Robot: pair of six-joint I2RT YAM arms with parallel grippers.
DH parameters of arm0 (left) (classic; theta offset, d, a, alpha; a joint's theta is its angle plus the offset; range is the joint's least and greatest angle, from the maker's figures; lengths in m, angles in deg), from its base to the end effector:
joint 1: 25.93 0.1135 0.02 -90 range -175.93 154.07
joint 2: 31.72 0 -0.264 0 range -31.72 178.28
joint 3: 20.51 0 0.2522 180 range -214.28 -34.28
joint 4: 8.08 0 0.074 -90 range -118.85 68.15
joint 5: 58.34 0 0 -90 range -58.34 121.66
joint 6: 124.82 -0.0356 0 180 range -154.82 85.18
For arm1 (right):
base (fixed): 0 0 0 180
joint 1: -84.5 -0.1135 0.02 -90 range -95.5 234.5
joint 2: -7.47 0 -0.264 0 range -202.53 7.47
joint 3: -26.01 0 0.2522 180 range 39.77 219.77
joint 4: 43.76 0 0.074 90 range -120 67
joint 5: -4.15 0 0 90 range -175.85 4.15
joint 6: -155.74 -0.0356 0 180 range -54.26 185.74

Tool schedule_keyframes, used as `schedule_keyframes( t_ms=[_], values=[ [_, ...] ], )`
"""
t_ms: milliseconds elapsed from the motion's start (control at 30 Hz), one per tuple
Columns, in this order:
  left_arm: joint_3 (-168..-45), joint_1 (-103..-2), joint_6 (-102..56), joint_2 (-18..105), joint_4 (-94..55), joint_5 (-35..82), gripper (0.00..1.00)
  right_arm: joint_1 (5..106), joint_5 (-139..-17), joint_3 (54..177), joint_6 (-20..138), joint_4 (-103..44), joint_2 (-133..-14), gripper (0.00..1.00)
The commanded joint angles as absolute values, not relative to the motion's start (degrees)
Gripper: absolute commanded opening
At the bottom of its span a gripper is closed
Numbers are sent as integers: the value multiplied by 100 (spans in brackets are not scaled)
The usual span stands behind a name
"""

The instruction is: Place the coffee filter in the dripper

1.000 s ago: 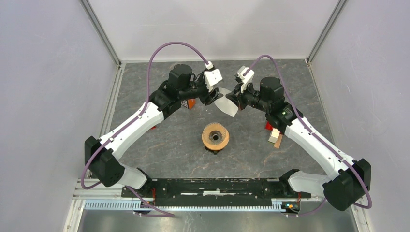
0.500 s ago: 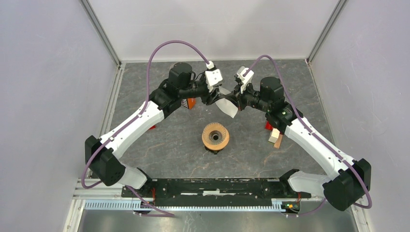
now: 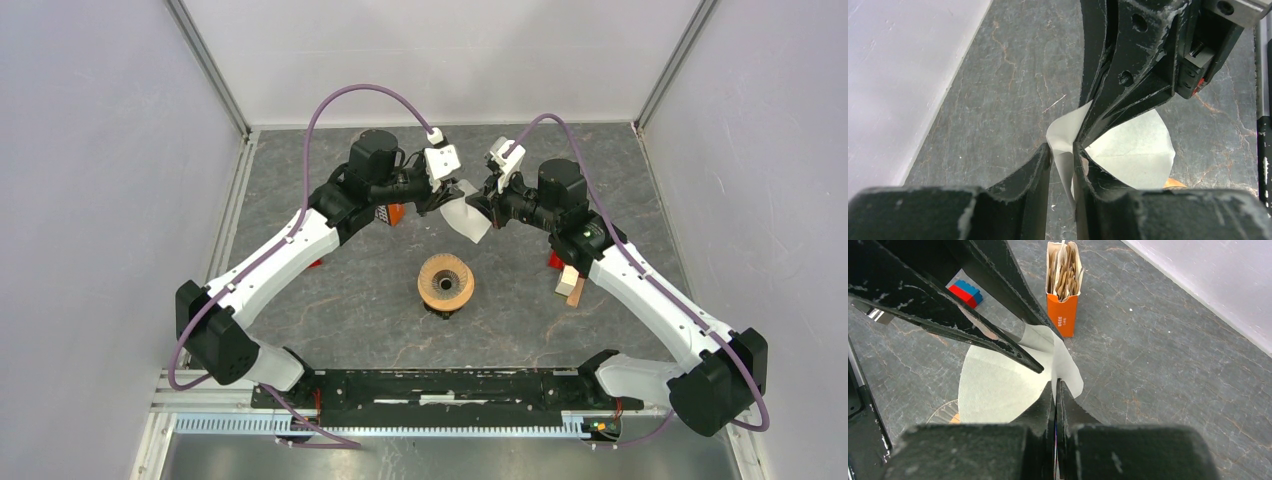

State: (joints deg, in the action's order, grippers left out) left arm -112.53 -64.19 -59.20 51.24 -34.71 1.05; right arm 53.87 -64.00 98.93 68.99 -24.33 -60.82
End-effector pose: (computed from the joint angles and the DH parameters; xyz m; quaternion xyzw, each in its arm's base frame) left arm 0.2530 -0.2226 0.3836 0.5377 0.5837 -0.2803 0.5400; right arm 0.2318 0.1526 0.3518 -0.3373 0.7105 0.2877 0.5465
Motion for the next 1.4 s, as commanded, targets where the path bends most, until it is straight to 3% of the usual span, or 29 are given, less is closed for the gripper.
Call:
schedule_keyframes(
  t_ms=[0, 100, 167, 200, 233, 500, 700, 800, 1100, 1367],
  values=[
    [-11340, -6420, -6163, 5016, -3441, 138, 30, 5418, -6500, 9962, 6917, -2579, -5983, 0],
    [-11320, -6417, -6143, 4997, -3424, 160, 27, 5415, -6510, 9961, 6927, -2573, -5969, 0],
    [-11305, -6422, -5969, 5000, -3355, 186, 15, 5418, -6505, 9968, 6929, -2573, -5977, 0],
    [-11283, -6430, -5836, 4987, -3269, 240, 5, 5416, -6505, 9979, 6934, -2569, -5981, 2],
    [-11264, -6426, -5637, 4972, -3182, 346, 2, 5418, -6505, 9978, 6935, -2569, -5977, 4],
    [-10978, -6484, -5053, 4781, -2907, 837, 2, 5442, -6918, 10098, 6858, -2466, -6030, 32],
    [-10807, -6570, -4862, 4628, -2746, 1287, 2, 5442, -7103, 10158, 6765, -2403, -6083, 66],
    [-10767, -6663, -4699, 4610, -2618, 1738, 2, 5453, -7103, 10131, 6733, -2411, -6104, 72],
    [-10826, -6882, -4372, 4638, -2540, 2331, 2, 5453, -7101, 10069, 6583, -2509, -6342, 73],
    [-10784, -7012, -4223, 4643, -2545, 2471, 2, 5444, -7265, 10198, 6583, -2448, -6506, 63]
  ],
)
